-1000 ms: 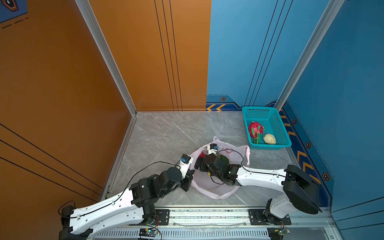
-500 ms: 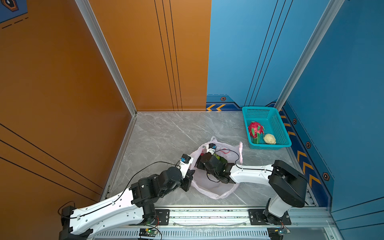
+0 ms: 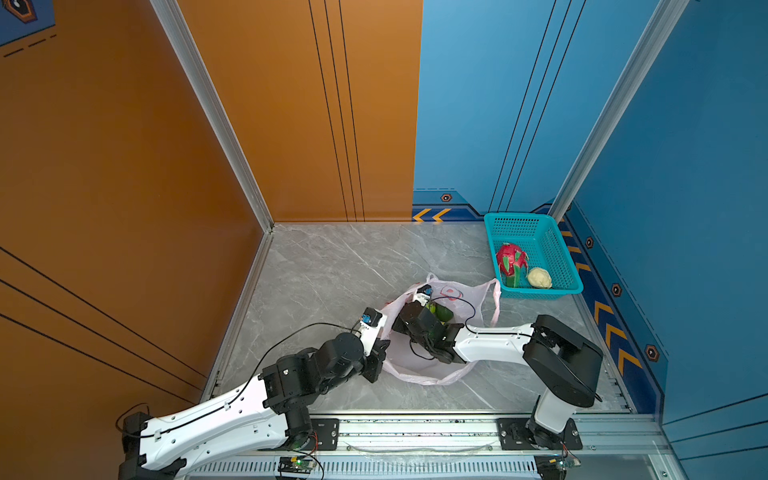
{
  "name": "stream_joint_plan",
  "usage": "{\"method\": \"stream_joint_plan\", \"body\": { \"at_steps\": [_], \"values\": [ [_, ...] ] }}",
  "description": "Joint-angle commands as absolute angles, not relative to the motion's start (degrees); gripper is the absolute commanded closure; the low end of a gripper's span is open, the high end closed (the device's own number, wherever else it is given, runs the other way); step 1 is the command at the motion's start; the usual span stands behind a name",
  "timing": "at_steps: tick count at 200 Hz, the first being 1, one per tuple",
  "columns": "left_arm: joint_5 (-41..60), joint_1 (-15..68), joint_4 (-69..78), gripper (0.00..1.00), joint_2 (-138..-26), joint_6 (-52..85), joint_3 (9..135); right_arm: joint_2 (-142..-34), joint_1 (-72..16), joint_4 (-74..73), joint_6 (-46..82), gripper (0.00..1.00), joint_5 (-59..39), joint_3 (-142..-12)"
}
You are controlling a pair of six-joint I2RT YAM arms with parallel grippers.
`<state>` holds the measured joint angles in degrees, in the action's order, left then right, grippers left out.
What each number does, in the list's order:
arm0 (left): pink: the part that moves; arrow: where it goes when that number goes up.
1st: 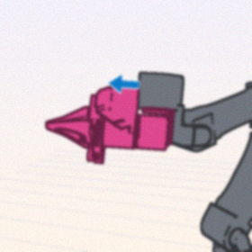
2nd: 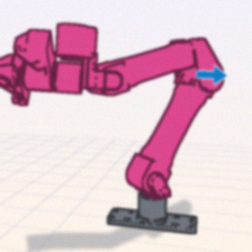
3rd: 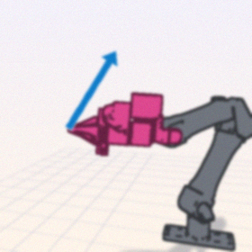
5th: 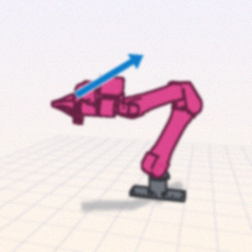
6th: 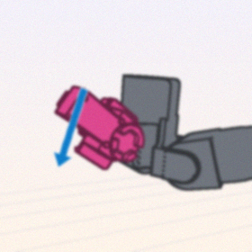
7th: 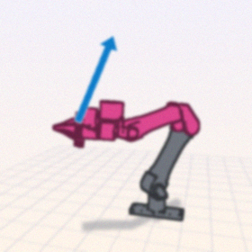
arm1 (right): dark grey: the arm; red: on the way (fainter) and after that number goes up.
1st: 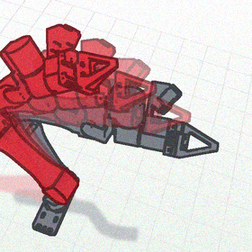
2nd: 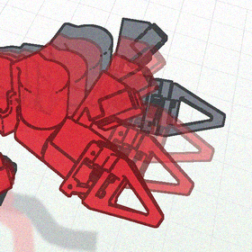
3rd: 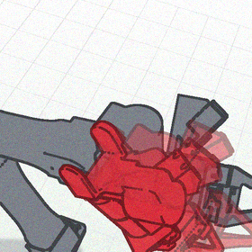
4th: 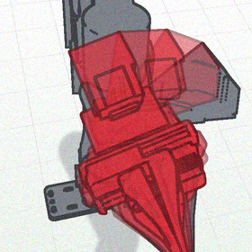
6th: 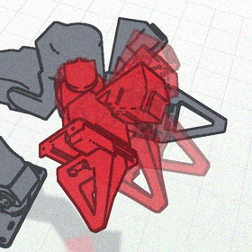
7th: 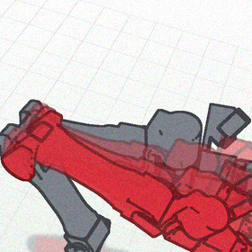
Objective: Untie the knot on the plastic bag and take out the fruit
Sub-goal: 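Reach the right gripper down into the bag toward the red apple, then close the right gripper on the red apple and lift it out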
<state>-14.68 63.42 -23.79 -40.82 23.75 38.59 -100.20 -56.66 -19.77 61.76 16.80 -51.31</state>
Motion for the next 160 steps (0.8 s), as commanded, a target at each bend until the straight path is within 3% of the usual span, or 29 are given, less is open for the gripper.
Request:
{"method": "stream_joint_plan", "body": {
  "at_steps": [1, 58, 160],
  "values": [
    [-13.76, 62.84, -24.68, 1.00, -40.08, 23.18, 39.11, -98.96, -56.79, -19.33, 62.04, 0.39, 17.94, -50.03],
    [-15.14, 62.78, -24.65, 1.00, -39.95, 23.42, 38.94, -91.89, -58.98, -12.04, 62.86, 0.41, 18.20, -47.93],
    [-15.33, 62.82, -23.31, 1.00, -40.23, 23.09, 38.58, -72.63, -65.90, 16.28, 62.13, 0.42, 21.36, -50.71]
  ]
}}
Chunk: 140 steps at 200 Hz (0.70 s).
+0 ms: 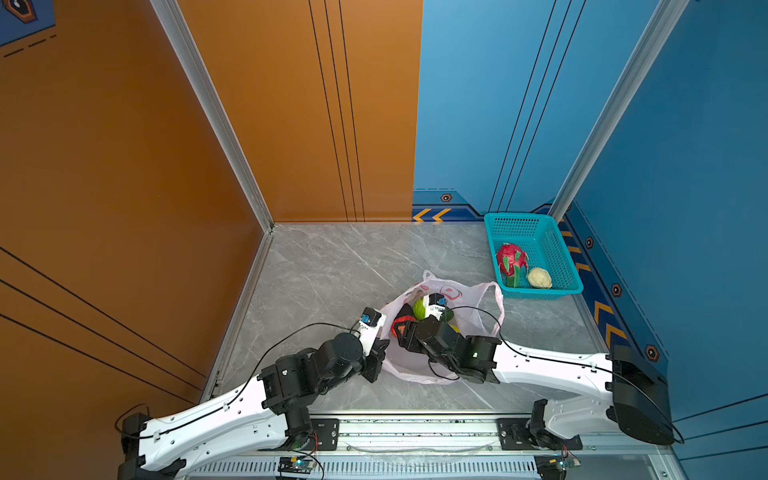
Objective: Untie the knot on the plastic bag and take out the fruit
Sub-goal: 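Close the right gripper on the red apple and lift it out, then carry the red apple to the turquoise basket and release it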
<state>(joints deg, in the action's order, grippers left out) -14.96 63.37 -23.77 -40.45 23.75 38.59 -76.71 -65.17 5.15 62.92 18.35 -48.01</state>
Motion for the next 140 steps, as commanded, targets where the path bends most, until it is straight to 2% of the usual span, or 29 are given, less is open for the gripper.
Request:
{"method": "stream_joint_plan", "body": {
  "at_steps": [1, 79, 109, 140],
  "values": [
    [-15.31, 62.79, -23.25, 1.00, -40.20, 23.10, 38.58, -72.48, -65.95, 16.54, 62.05, 0.42, 21.36, -50.84],
    [-14.97, 62.77, -22.21, 1.00, -40.69, 22.63, 38.50, -67.46, -62.29, 30.89, 52.57, 0.41, 19.47, -66.57],
    [-14.87, 62.82, -21.80, 1.00, -41.12, 22.32, 38.65, -66.32, -55.16, 31.99, 49.09, 0.41, 16.36, -70.82],
    [-14.82, 62.80, -21.31, 1.00, -41.84, 22.03, 38.91, -65.09, -43.60, 33.12, 44.45, 0.41, 11.78, -73.73]
  ]
}}
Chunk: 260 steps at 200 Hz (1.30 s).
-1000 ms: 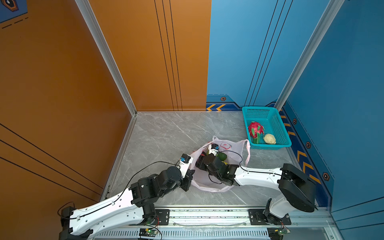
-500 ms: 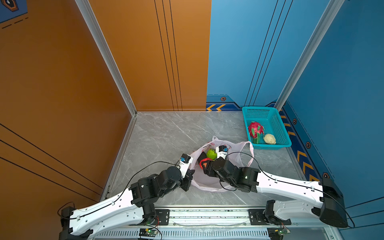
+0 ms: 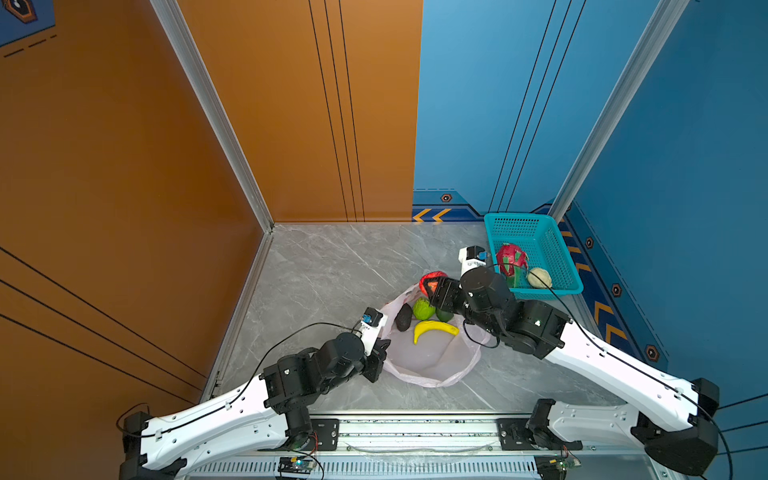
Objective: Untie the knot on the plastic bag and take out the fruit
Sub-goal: 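Carry the red apple to the turquoise basket and release it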
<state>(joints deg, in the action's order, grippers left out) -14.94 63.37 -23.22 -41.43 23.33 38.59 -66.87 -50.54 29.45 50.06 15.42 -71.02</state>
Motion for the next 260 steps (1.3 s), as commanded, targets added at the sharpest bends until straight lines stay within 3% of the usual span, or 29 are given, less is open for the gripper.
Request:
{"method": "stream_joint_plan", "body": {
  "at_steps": [1, 63, 113, 197, 260],
  "values": [
    [-14.82, 62.80, -21.29, 1.00, -41.84, 22.00, 38.97, -65.07, -43.24, 33.17, 44.33, 0.41, 11.65, -73.74],
    [-15.46, 62.82, -21.09, 1.00, -42.12, 22.04, 39.22, -65.26, -15.30, 33.27, 40.00, 0.41, -1.60, -72.70],
    [-15.58, 62.87, -21.14, 1.00, -42.71, 22.23, 39.47, -71.91, 0.55, 31.13, 35.19, 0.41, -4.43, -70.94],
    [-16.32, 62.88, -21.95, 1.00, -42.63, 22.85, 39.86, -90.82, 13.40, 26.38, 29.44, 0.41, -3.03, -75.44],
    [-16.38, 62.87, -23.49, 1.00, -43.30, 22.76, 40.97, -104.43, 15.90, 26.61, 28.48, 0.37, -0.87, -84.18]
  ]
}}
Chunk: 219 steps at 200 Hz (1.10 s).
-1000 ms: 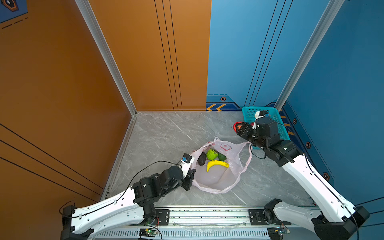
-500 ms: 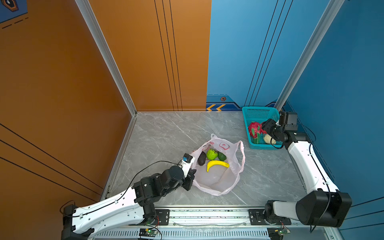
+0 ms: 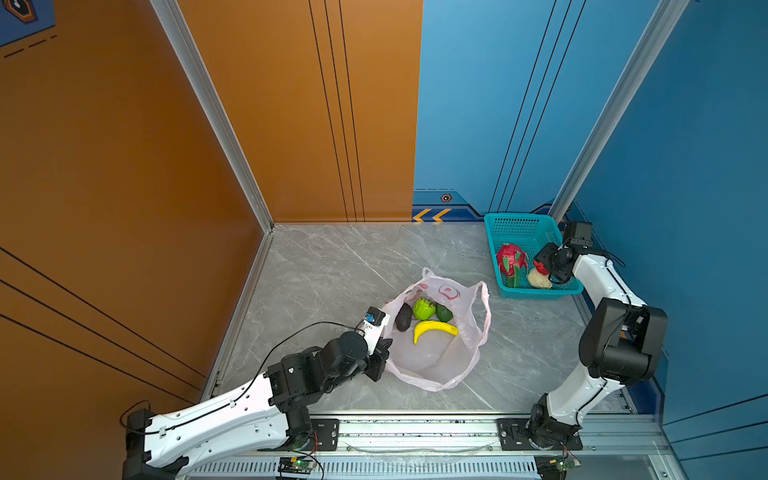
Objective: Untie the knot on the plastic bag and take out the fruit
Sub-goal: 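Carry the red apple to the turquoise basket and release it, then move the right gripper back from the basket toward the bag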
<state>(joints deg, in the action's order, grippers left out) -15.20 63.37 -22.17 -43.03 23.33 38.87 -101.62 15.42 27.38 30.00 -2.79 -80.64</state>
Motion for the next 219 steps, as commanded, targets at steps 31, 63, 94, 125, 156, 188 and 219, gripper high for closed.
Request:
{"method": "stream_joint_plan", "body": {
  "at_steps": [31, 63, 94, 125, 156, 188, 219],
  "values": [
    [-16.83, 62.81, -23.98, 1.00, -43.33, 23.01, 41.23, -109.18, 15.91, 29.05, 27.98, 0.24, -0.97, -88.49],
    [-16.94, 62.86, -24.17, 1.00, -43.38, 22.86, 41.42, -108.94, 15.00, 30.75, 26.75, 0.10, 1.20, -89.91],
    [-17.10, 62.73, -24.22, 1.00, -43.42, 22.68, 41.49, -106.94, 14.15, 31.77, 25.95, 0.08, 1.49, -89.04],
    [-16.91, 62.77, -24.46, 1.00, -43.09, 22.57, 41.57, -103.95, 13.10, 31.99, 25.43, 0.08, 1.76, -86.47],
    [-17.02, 62.80, -25.32, 1.00, -42.68, 22.41, 41.62, -100.44, 12.23, 32.12, 25.40, 0.07, 1.21, -83.64],
    [-17.66, 62.73, -23.89, 1.00, -41.85, 22.16, 40.46, -95.18, 10.41, 34.99, 25.31, 0.08, 0.46, -81.57],
    [-17.82, 62.84, -22.50, 1.00, -42.63, 22.05, 40.05, -88.78, 7.00, 39.57, 26.00, 0.07, -2.77, -80.68]
  ]
}}
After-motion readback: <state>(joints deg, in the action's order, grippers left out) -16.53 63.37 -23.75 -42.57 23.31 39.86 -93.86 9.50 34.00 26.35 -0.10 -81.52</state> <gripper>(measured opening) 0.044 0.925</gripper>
